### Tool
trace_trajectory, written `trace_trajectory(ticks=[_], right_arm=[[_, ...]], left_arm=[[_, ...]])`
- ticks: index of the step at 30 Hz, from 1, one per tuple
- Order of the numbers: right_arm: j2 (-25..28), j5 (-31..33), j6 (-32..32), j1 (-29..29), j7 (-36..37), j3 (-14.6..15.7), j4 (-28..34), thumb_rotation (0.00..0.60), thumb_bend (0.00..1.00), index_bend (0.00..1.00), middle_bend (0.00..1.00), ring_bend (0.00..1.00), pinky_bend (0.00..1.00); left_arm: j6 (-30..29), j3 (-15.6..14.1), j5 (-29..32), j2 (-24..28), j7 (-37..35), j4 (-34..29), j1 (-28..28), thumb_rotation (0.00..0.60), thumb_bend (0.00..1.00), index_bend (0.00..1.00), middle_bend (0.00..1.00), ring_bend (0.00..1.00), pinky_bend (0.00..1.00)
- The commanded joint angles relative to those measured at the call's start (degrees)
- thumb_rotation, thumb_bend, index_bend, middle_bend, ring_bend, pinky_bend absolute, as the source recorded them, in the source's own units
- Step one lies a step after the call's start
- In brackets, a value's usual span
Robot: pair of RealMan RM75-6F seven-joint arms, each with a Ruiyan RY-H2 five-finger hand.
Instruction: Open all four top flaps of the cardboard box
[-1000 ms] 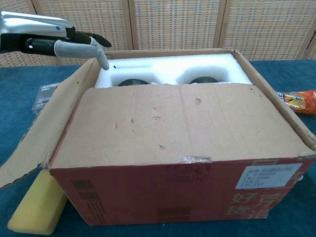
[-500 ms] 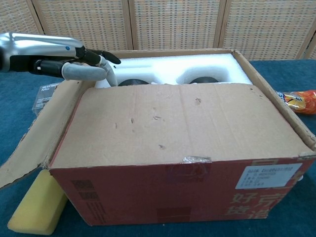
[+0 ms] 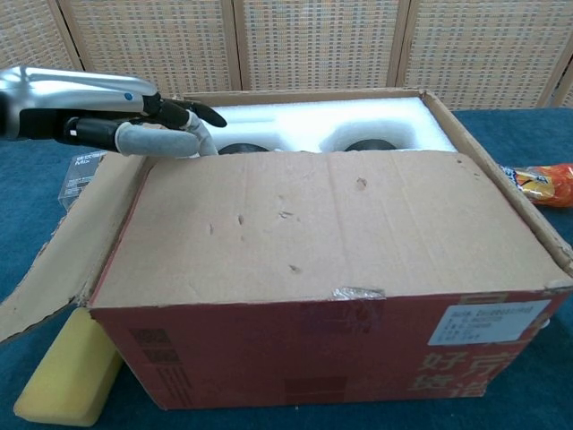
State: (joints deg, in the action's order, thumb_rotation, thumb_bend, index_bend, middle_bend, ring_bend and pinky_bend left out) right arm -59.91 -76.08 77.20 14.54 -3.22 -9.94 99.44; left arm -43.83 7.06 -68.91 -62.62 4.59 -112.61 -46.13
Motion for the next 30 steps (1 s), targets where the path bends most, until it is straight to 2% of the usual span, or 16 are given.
trace_trajectory(ticks=[1, 10, 18, 23, 27, 30], right_arm=[[0.0, 0.0, 0.0, 0.0, -0.1, 0.0, 0.0, 0.600, 1.00, 0.03, 0.01, 0.00, 0.00], [-0.3, 0.1, -0.5, 0.5, -0.8, -0.2, 0.1, 0.600, 1.00, 0.03, 0.01, 0.00, 0.00], [-0.4, 0.3, -0.7, 0.8, -1.8, -0.4, 0.8, 0.600, 1.00, 0.03, 0.01, 0.00, 0.00], [-0.3, 0.4, -0.7, 0.9, -2.5, -0.4, 1.2, 0.600, 1.00, 0.03, 0.01, 0.00, 0.00], [-0.4, 0.5, -0.8, 1.0, -3.0, -0.5, 1.5, 0.600, 1.00, 0.03, 0.01, 0.00, 0.00], [-0.4, 0.5, -0.8, 1.1, -3.2, -0.5, 1.6, 0.600, 1.00, 0.03, 0.01, 0.00, 0.00]], left_arm=[[-0.9, 1.0, -1.1, 1.1, -4.4, -1.6, 1.0, 0.095, 0.20, 0.29, 0.00, 0.00, 0.00], [-0.4, 2.5, -9.2, 6.2, -21.9, -5.1, 3.5, 0.093, 0.21, 0.29, 0.00, 0.00, 0.00], [-0.3, 1.8, -19.3, 10.7, -39.6, -7.0, 4.5, 0.092, 0.21, 0.29, 0.00, 0.00, 0.00], [-2.0, -0.4, -28.3, 13.6, -54.9, -6.6, 4.0, 0.090, 0.22, 0.30, 0.00, 0.00, 0.00], [-5.8, -4.6, -38.9, 16.0, -72.7, -4.3, 1.7, 0.090, 0.22, 0.30, 0.00, 0.00, 0.00], [-8.5, -7.3, -44.3, 16.9, -81.6, -2.9, 0.0, 0.089, 0.22, 0.30, 0.00, 0.00, 0.00]])
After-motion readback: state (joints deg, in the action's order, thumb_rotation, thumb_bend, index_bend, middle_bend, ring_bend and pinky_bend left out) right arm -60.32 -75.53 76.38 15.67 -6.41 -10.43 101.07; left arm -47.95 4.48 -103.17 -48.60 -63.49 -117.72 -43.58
